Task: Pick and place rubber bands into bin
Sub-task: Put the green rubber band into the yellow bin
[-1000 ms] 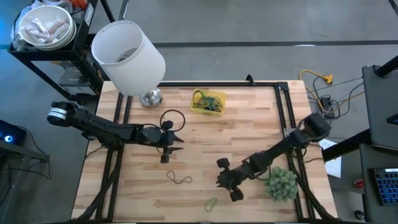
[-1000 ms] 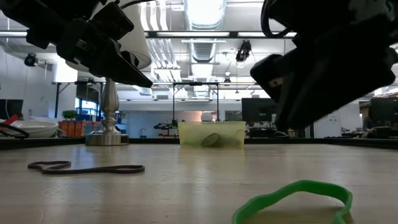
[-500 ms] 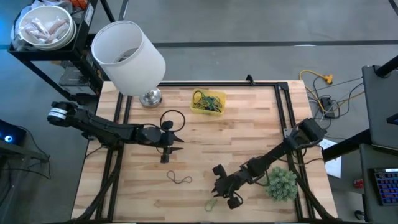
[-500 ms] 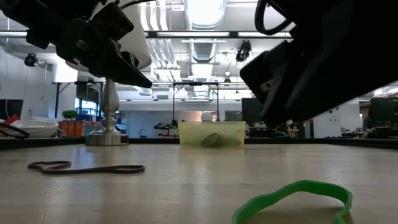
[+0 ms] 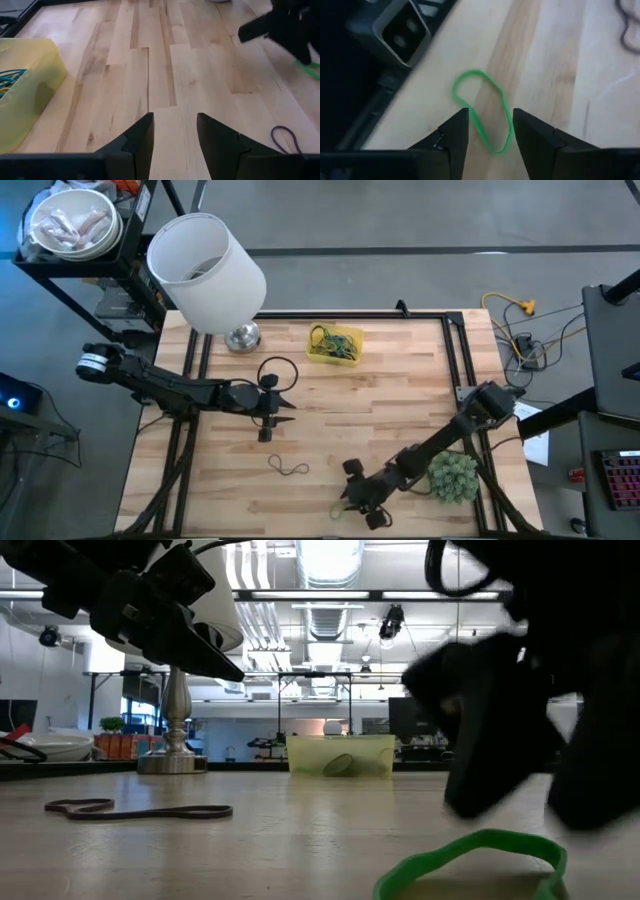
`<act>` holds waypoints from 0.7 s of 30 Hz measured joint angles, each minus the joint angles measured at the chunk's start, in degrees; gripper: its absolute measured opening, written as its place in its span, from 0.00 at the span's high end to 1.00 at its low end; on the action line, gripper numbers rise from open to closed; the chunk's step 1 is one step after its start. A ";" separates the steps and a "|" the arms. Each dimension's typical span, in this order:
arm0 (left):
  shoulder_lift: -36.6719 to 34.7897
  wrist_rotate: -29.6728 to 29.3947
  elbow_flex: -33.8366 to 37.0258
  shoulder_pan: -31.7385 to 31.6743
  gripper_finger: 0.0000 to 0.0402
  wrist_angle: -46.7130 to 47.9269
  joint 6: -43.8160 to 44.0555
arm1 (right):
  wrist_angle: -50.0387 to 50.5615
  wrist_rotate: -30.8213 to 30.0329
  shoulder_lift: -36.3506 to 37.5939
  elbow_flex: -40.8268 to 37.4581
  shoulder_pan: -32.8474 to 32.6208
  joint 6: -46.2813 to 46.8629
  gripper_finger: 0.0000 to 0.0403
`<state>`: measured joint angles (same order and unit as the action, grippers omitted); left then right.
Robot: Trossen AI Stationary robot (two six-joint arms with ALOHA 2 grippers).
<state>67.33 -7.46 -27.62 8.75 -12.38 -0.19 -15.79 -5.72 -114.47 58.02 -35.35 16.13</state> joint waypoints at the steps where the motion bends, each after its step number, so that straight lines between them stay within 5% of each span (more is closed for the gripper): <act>1: 0.00 0.00 0.00 0.02 0.66 -0.08 0.00 | 0.36 -0.26 -1.24 0.74 -0.06 0.15 0.63; 9: 0.00 0.00 0.00 0.00 0.66 -0.07 -0.01 | 10.80 0.13 -2.72 7.16 0.48 0.13 0.62; 21: 0.00 0.00 0.00 0.02 0.66 -0.04 -0.02 | 11.51 -0.65 -2.15 6.87 0.43 0.28 0.63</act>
<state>67.33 -7.46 -27.62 8.77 -12.43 -0.21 -4.29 -6.37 -116.62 64.89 -34.92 16.41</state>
